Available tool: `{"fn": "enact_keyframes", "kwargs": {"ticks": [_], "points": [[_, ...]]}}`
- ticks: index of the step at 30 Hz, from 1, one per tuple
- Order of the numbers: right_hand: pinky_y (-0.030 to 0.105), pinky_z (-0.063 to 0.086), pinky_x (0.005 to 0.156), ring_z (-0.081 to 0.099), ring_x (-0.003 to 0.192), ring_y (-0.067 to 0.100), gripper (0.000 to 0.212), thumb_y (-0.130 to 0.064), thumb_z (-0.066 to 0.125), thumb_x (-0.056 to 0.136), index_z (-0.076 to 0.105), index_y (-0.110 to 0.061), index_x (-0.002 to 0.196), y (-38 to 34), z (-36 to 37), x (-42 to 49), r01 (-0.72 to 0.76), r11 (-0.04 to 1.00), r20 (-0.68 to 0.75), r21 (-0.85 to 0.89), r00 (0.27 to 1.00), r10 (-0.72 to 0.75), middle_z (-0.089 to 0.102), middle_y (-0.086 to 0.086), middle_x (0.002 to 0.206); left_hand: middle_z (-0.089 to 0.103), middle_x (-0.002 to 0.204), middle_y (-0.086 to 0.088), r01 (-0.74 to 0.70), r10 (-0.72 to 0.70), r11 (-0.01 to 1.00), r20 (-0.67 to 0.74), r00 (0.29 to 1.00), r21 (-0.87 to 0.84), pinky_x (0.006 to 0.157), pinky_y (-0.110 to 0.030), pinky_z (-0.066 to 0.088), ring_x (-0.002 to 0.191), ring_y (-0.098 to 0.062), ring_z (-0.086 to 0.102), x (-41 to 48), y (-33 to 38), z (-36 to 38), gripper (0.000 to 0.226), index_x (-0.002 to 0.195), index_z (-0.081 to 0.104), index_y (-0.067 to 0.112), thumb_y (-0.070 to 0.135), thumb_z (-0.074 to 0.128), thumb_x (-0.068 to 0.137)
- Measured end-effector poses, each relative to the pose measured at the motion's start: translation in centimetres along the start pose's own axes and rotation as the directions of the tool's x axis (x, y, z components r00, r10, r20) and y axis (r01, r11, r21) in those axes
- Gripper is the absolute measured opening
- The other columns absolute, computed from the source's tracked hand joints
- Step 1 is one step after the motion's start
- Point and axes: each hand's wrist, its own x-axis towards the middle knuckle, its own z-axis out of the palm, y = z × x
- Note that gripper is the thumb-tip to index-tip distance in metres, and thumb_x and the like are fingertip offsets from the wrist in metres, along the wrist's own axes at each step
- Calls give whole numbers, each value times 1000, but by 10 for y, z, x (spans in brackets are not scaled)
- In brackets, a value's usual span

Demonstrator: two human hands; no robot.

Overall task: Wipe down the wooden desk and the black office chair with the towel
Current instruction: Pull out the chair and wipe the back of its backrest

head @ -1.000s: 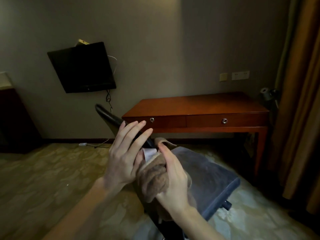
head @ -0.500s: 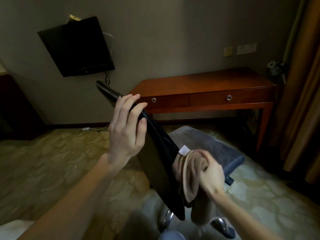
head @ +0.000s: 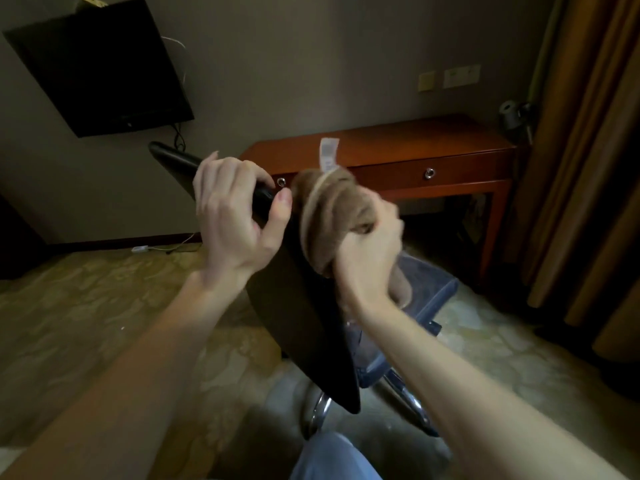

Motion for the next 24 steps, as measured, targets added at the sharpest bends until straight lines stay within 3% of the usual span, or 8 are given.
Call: {"fn": "enact_keyframes", "kwargs": {"ticks": [3,7,10,12,15,19,21,24], "points": [[35,45,102,61,112,15,30,-16,60,95,59,-32,121,18,19,-42,151,978,6,141,988,-153,65,-7,118,59,80,-11,19,-16,1000,-103,995,22,96,-56,43,85,-28,55,-4,4,7,42,79,61,4,37,44,99],[29,39,112,54,126,8,41,-29,54,93,62,-12,129,72,15,-62,253,961,-40,114,967,-250,63,-3,128,57,77,-11,26,-23,1000,-178,984,11,92,-55,44,83,-32,55,-6,6,14,38,75,59,5,32,46,98],[9,29,110,42,128,-17,44,-29,55,90,55,-39,133,111,-2,-73,228,973,64,39,971,-230,52,-36,130,57,76,-12,40,-39,999,-181,983,0,93,-58,44,82,-33,56,-2,4,15,38,74,59,5,32,46,98],[11,35,105,48,123,-15,42,-36,56,90,50,-53,128,142,-15,-87,110,992,149,-59,984,-100,53,-40,127,56,76,-13,46,-47,999,-179,983,-7,97,-58,43,82,-33,55,-4,4,16,37,75,59,4,32,47,97],[31,49,96,63,114,8,28,-51,51,88,54,-55,116,186,-31,-99,-200,963,250,-183,937,243,65,-24,113,56,77,-13,55,-53,999,-160,986,4,98,-57,43,82,-34,55,-4,3,14,36,75,59,4,32,48,97],[46,50,104,66,113,23,23,-26,61,94,69,-29,116,197,-38,-82,-539,839,227,-73,810,540,74,-3,110,55,78,-12,67,-66,998,-125,990,4,100,-57,41,83,-33,54,-5,6,10,33,77,58,5,30,49,97],[39,53,98,68,103,21,22,-16,60,91,68,-27,109,176,-36,-73,-505,863,101,35,860,499,74,-6,98,55,79,-13,72,-72,997,-120,990,3,102,-57,41,84,-34,55,-4,7,10,34,78,59,4,30,49,97],[16,51,86,68,98,8,36,-9,59,88,64,-36,111,120,-28,-61,-239,941,56,240,971,233,72,-11,100,57,81,-16,88,-87,996,-140,986,6,109,-58,37,87,-36,56,-6,11,14,35,80,60,2,30,49,97]]}}
